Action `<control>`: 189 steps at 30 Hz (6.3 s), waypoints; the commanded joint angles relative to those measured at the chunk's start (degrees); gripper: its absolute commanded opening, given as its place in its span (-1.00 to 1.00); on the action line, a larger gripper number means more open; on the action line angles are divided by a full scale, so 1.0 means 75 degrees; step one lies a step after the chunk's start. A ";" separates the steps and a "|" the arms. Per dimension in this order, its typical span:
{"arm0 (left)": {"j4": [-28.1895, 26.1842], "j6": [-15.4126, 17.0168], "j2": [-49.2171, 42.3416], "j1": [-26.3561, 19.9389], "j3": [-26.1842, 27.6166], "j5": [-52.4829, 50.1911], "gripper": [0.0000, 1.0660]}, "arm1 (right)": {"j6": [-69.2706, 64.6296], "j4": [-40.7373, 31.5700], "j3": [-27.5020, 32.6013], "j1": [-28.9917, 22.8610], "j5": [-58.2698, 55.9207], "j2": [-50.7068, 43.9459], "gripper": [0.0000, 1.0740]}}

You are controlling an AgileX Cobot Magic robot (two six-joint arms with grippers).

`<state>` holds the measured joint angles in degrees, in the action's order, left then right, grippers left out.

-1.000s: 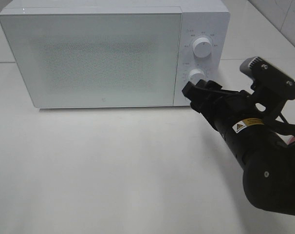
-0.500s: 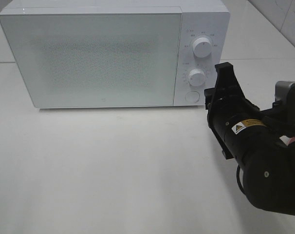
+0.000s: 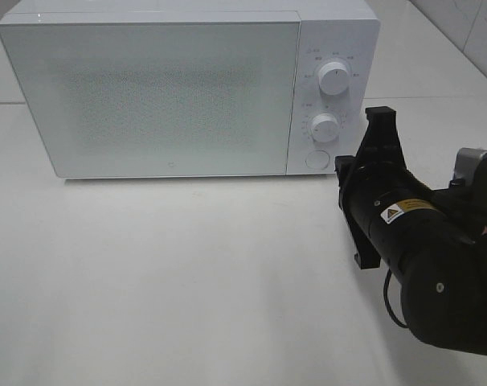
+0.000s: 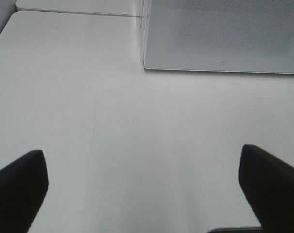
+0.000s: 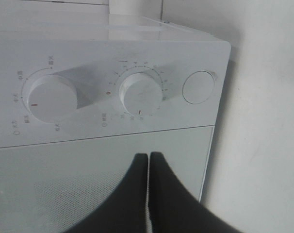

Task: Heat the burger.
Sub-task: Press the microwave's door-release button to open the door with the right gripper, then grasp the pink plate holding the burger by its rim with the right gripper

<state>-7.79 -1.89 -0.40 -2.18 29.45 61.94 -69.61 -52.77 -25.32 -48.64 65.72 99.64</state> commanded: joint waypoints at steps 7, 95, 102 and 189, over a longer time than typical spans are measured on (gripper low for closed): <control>0.0008 -0.0015 -0.0115 -0.0015 0.0000 -0.0107 0.88 | -0.0688 0.0420 -0.0306 0.0267 -0.0138 0.0672 -1.00; 0.0008 -0.0015 -0.0115 -0.0015 0.0000 -0.0107 0.88 | -0.0405 0.1803 -0.4507 0.2460 0.0069 0.3896 -1.00; 0.0008 -0.0015 -0.0115 -0.0015 0.0000 -0.0107 0.88 | -0.0351 0.1841 -0.4477 0.2460 0.0061 0.3873 -1.00; 0.0008 -0.0015 -0.0115 -0.0015 0.0000 -0.0107 0.88 | 0.8556 0.5852 -0.1887 0.3476 -1.2949 -0.2093 -0.84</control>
<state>-7.79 -1.89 -0.40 -2.18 29.45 61.94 -5.67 -10.14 -39.19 -22.86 -29.39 84.45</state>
